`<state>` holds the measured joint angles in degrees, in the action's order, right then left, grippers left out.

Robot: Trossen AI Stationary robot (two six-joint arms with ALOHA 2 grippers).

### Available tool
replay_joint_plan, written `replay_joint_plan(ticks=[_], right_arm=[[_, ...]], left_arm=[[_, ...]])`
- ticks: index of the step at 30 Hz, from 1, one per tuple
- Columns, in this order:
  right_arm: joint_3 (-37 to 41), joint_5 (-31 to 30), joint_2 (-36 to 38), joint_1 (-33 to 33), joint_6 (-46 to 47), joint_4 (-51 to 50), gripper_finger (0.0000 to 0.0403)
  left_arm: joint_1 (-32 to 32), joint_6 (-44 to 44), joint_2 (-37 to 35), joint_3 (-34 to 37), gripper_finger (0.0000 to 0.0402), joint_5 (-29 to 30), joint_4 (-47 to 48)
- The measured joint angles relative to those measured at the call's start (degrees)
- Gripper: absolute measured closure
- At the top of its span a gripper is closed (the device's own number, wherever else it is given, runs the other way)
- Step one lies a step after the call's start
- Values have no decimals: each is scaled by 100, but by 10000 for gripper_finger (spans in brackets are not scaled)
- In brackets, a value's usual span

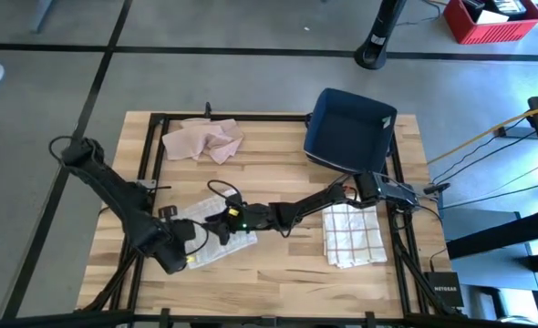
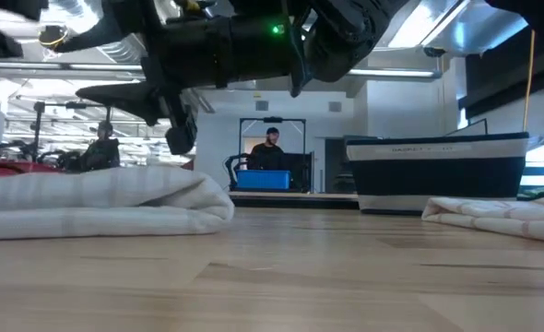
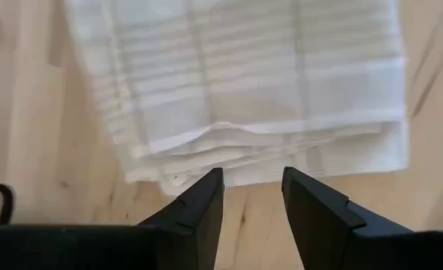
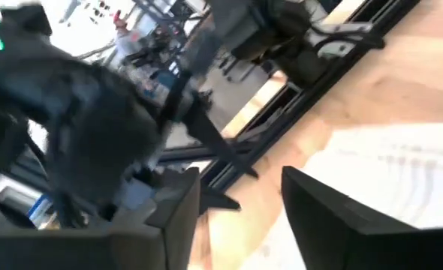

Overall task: Fold towel
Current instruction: Fold the white with grey-stripe towel

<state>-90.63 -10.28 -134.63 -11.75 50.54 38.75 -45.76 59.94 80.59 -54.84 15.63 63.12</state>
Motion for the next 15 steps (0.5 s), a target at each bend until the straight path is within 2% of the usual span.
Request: replay_joint_plan(ticks=[3,7,9,11,13,15], right_arm=[[0,399,0,16,-98,-12,195],[2,1108,42,91,-408,15,189],[2,1472,141,130,-682,-124,190],[3,1768,335,133,-972,-563,194],[2,1824,585,130,-1409,-1442,198],[0,1472,829,54,-1917,-2546,201]], left_arm=[[-119,165,-140,-126,271,406,24],[-378,171,-168,-5,271,1747,-399],[-443,60,-165,172,271,2186,-791],[-449,-49,-161,417,271,2298,-1205],[-410,-81,-159,708,271,2326,-1478],[-350,-63,-159,1064,271,2320,-1928]])
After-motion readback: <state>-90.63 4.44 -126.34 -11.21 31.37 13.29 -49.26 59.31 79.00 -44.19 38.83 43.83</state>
